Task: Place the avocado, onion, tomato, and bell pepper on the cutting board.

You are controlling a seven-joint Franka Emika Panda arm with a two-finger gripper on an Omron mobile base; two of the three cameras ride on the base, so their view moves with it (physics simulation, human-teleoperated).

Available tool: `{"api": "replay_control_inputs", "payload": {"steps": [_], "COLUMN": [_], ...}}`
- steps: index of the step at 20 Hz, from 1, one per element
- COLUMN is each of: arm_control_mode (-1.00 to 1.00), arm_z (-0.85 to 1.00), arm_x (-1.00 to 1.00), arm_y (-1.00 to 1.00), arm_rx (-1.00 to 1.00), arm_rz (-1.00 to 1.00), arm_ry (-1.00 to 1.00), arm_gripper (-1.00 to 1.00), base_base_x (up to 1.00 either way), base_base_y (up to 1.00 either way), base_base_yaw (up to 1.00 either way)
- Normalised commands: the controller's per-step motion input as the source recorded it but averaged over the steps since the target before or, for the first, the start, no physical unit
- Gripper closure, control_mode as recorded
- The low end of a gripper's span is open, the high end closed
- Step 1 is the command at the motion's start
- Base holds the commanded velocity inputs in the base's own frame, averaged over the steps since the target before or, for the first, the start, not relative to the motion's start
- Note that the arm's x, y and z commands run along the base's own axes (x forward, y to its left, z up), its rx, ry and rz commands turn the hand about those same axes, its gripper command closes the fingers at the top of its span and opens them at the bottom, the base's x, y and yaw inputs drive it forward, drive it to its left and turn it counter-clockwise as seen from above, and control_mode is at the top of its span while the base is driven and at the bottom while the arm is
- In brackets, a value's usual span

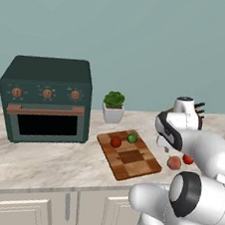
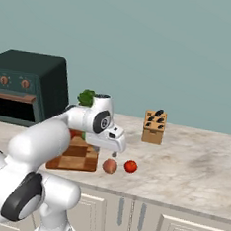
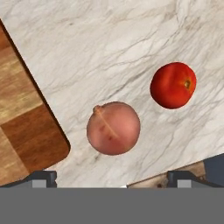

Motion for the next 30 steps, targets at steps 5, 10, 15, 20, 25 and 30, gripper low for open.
{"api": "replay_control_inputs", "payload": {"steps": [5, 10, 15, 20, 25, 30], "arm_control_mode": [-1.00, -1.00, -1.00, -1.00, -1.00, -1.00], "arm_z": [-0.12, -0.19, -0.25, -0.19, -0.08, -0.10], "arm_x": [0.07, 0.00, 0.00, 0.00, -0.01, -0.01], "arm_y": [-0.10, -0.06, 0.00, -0.01, -0.11, -0.13], "arm_rx": [0.00, 0.00, 0.00, 0.00, 0.00, 0.00], "arm_rz": [0.02, 0.00, 0.00, 0.00, 0.01, 0.02], "arm_ry": [0.00, 0.00, 0.00, 0.00, 0.00, 0.00], "arm_gripper": [-1.00, -1.00, -1.00, -1.00, -1.00, -1.00], "base_base_x": [0.00, 0.00, 0.00, 0.00, 0.00, 0.00], "base_base_y": [0.00, 0.00, 0.00, 0.00, 0.00, 0.00], "base_base_yaw": [0.00, 0.00, 0.00, 0.00, 0.00, 0.00]}}
